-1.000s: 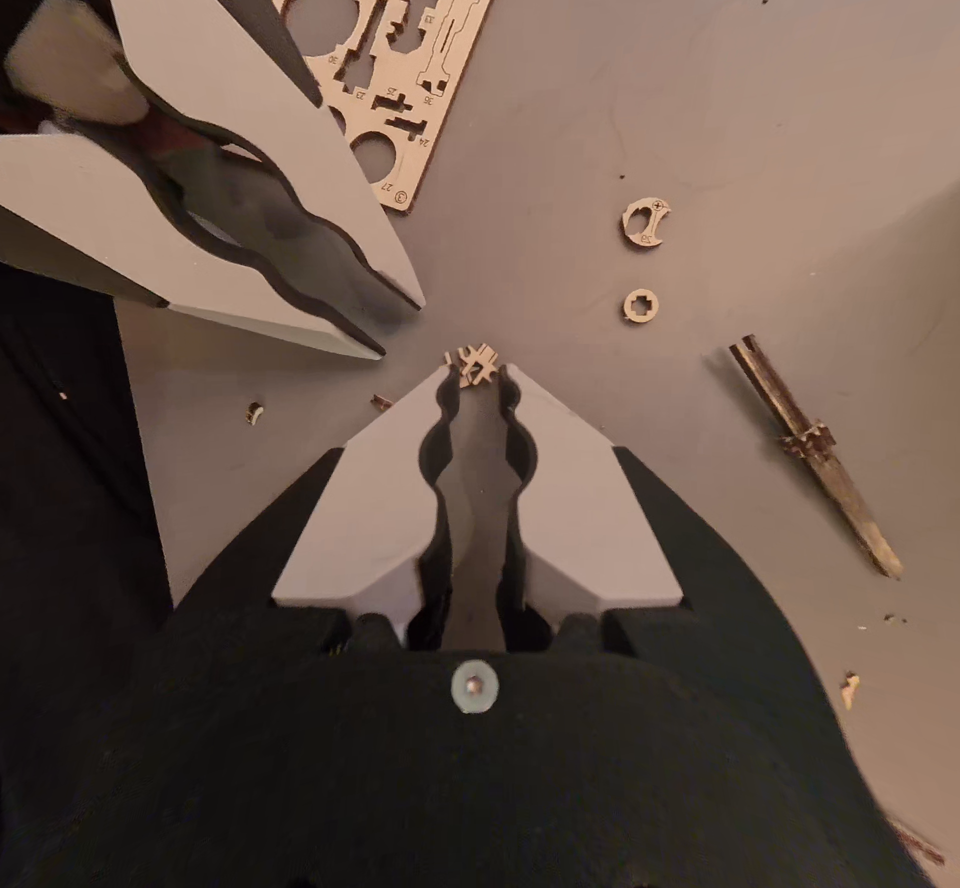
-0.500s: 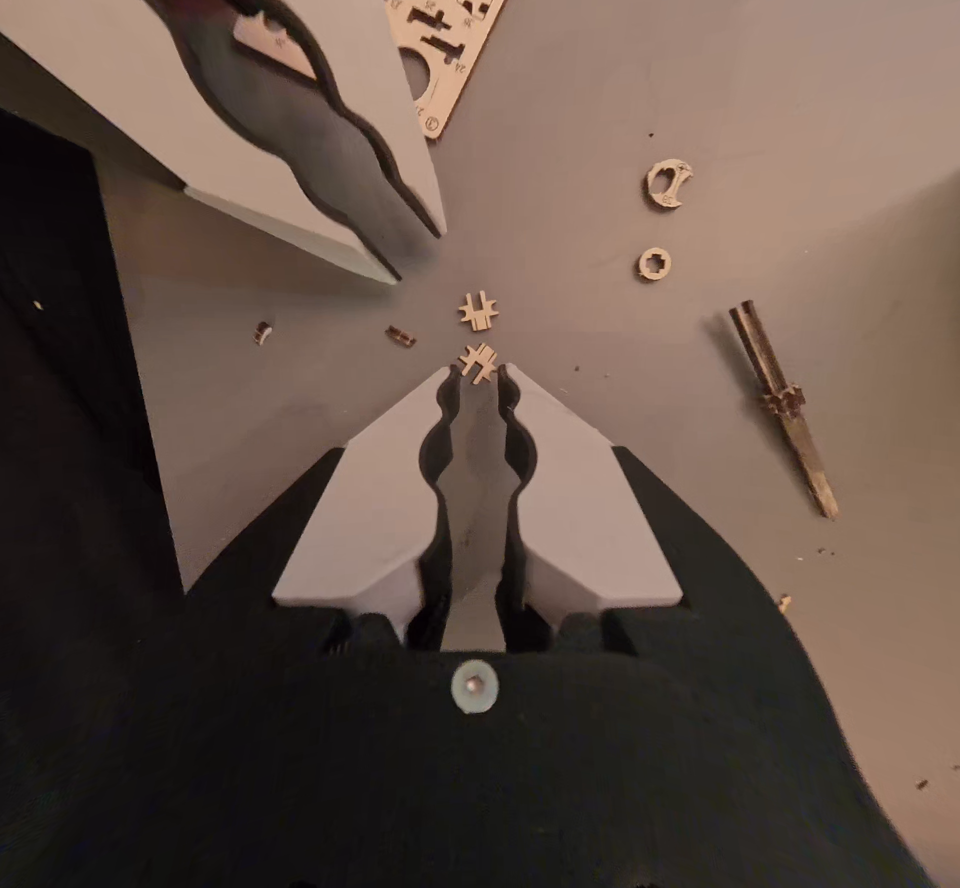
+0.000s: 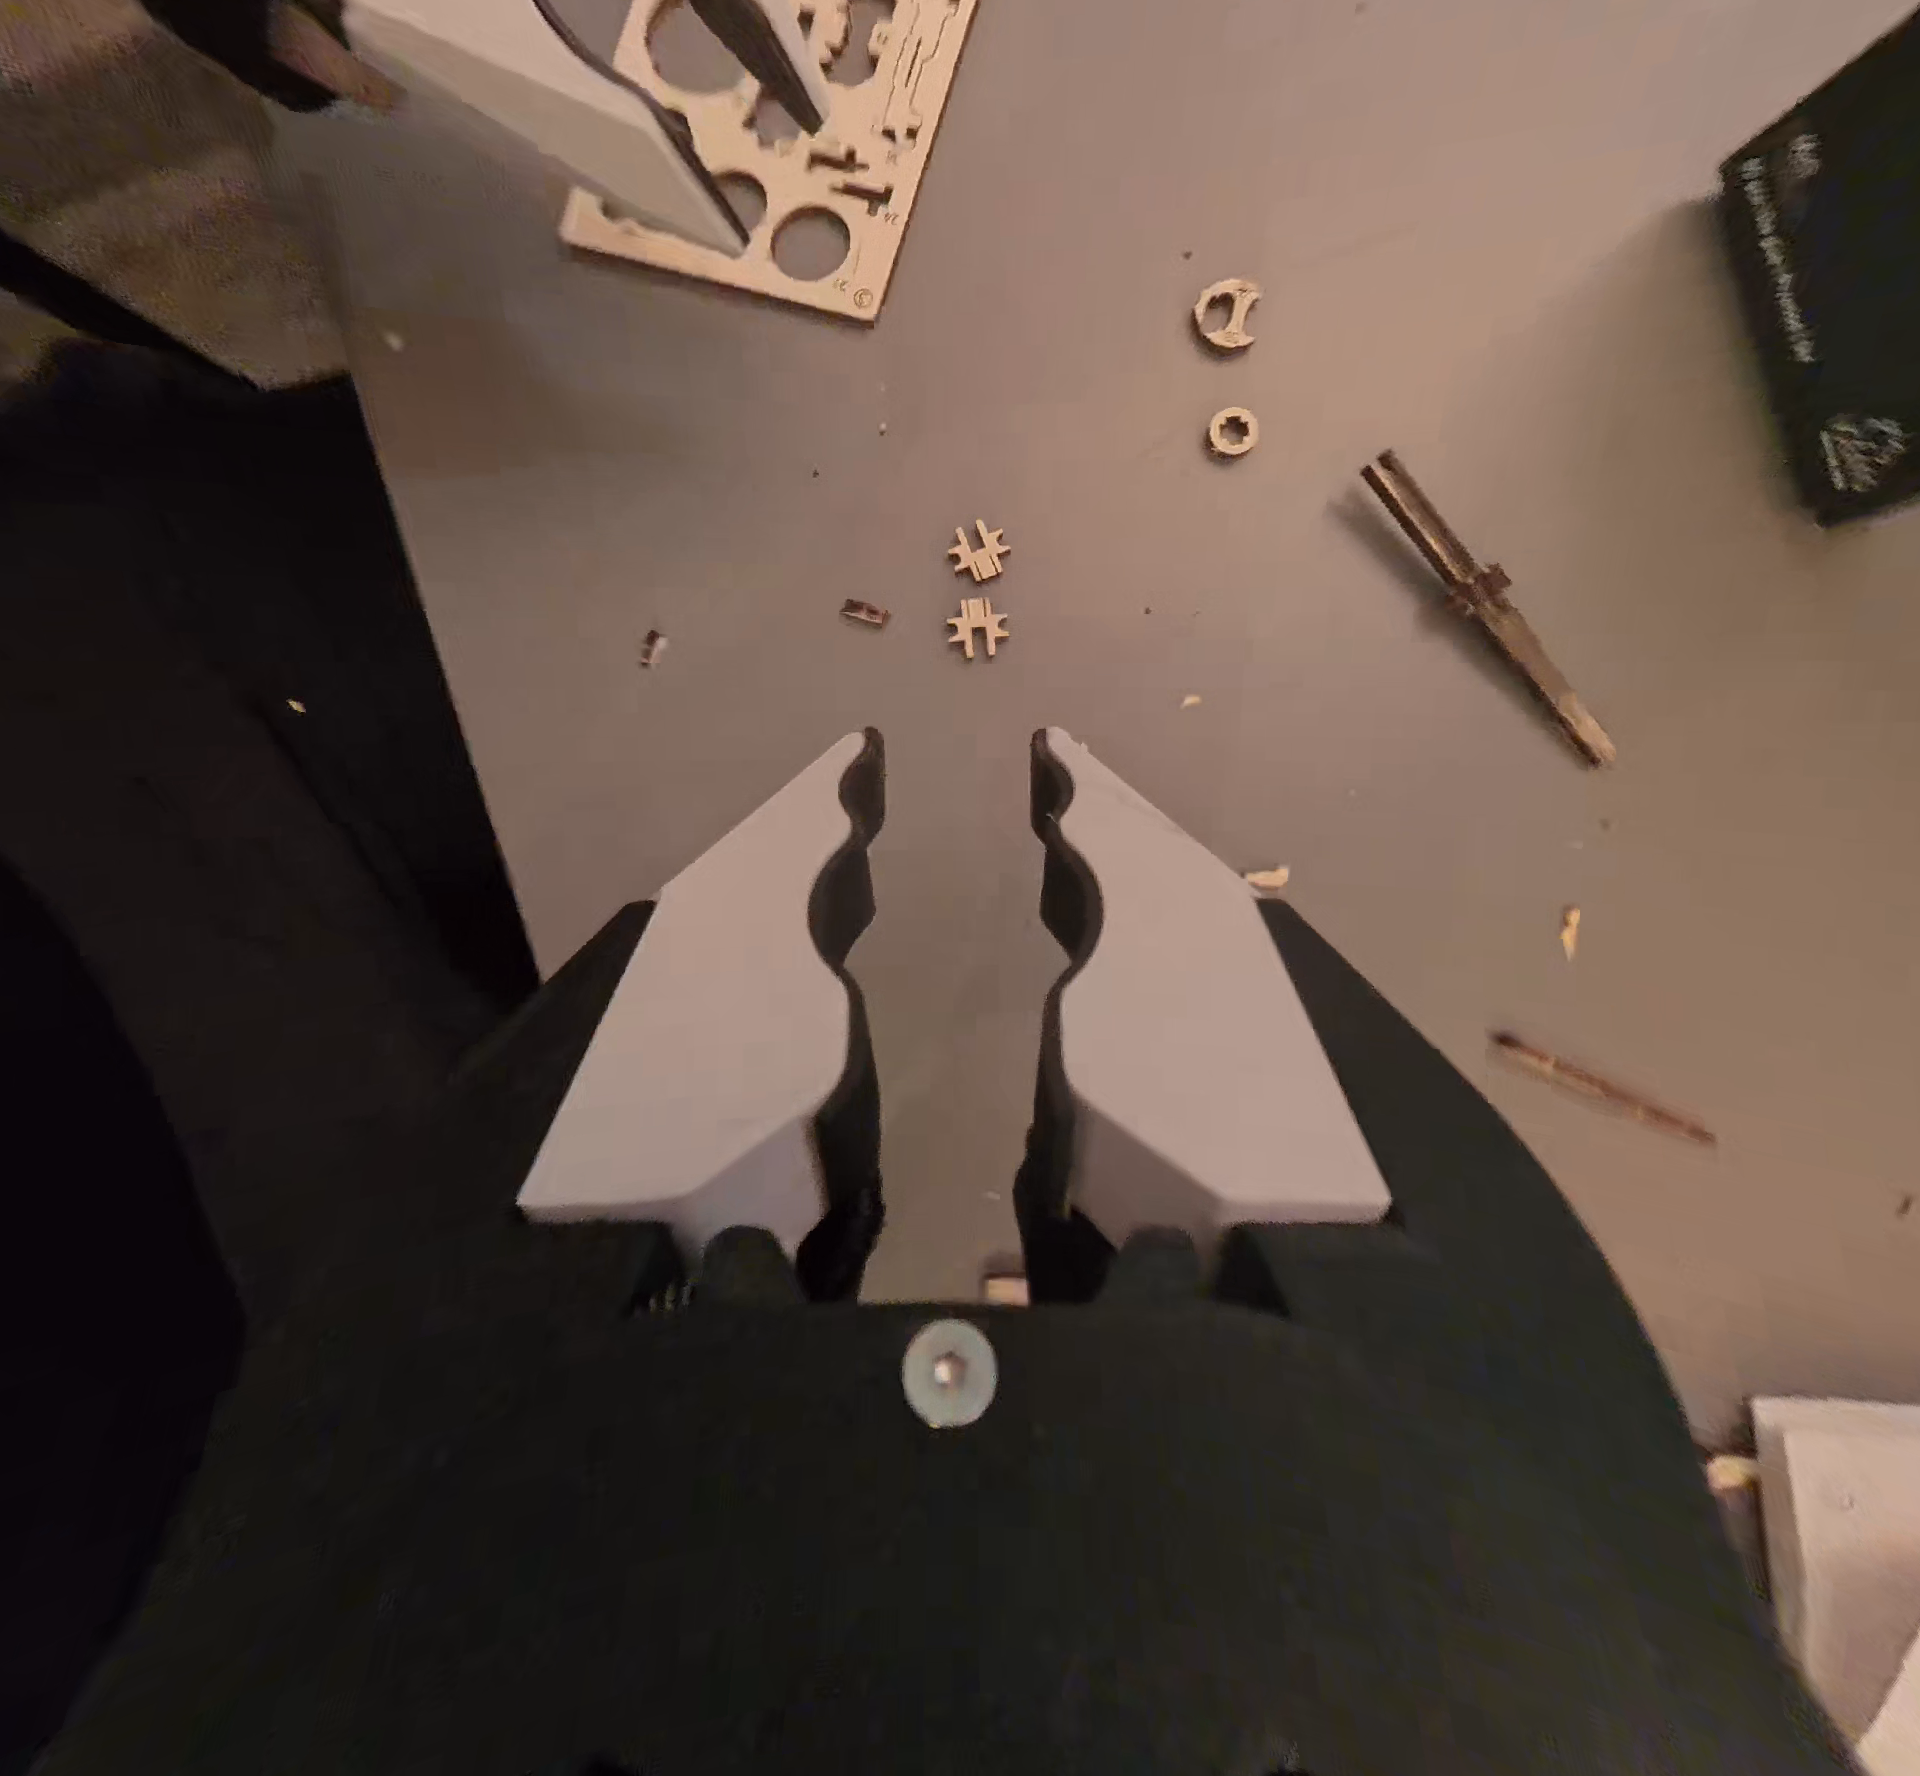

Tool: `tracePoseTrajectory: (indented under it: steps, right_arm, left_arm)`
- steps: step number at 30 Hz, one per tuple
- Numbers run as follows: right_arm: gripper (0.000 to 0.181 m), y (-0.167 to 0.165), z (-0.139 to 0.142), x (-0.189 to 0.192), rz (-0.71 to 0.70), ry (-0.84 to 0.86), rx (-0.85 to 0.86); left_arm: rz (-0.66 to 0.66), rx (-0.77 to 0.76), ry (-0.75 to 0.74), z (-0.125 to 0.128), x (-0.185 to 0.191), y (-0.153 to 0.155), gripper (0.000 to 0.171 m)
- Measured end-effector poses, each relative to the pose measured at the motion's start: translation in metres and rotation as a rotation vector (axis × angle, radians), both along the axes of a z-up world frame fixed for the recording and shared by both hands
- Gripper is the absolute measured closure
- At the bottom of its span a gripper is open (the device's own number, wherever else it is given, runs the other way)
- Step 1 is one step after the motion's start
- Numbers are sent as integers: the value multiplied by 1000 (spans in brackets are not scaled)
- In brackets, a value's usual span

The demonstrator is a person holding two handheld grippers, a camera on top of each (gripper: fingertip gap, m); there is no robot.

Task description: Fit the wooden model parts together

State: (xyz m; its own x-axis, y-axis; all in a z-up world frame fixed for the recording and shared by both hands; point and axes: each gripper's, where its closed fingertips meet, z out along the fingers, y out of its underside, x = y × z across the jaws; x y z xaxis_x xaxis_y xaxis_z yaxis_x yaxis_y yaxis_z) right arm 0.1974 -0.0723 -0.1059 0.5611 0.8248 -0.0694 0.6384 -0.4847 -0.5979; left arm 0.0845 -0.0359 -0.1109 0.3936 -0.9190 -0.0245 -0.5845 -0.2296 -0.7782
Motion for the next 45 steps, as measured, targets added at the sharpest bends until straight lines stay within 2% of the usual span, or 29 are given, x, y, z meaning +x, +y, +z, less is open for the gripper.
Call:
tracePoseTrajectory:
  steps: [3,6,9,13,16,20,25,29,33,35,45]
  right_arm:
    - [158,-17,19,5,-30,100,16]
    - [181,-40,23,9,-3,120,18]
    - [181,-54,22,16,-1,93,48]
    - [181,-71,18,18,12,68,49]
    - [181,-78,11,25,26,-2,75]
    - [181,-90,7,25,35,0,65]
    - [181,-104,7,19,64,-8,66]
    - [181,-113,11,7,92,-14,96]
    - [179,-123,13,-11,135,-8,111]
    - [178,-128,13,-17,157,-16,116]
    - [180,-140,12,-45,206,26,124]
  left_arm:
    - [49,3,-2,4,-21,7,146]
    - [85,27,-11,10,-38,12,156]
    - [141,29,10,7,-58,19,155]
    - [252,-22,77,-16,-94,29,151]
    - [378,-69,58,-29,-122,39,151]
    - [499,-112,23,-36,-148,45,147]
    - [534,-115,-17,-31,-143,52,140]
    - [534,-148,-16,-39,-138,51,131]
    - [581,-157,-102,-37,-145,57,122]
    - [594,-186,-145,-39,-146,58,123]
    - [628,-238,-162,-43,-149,62,121]
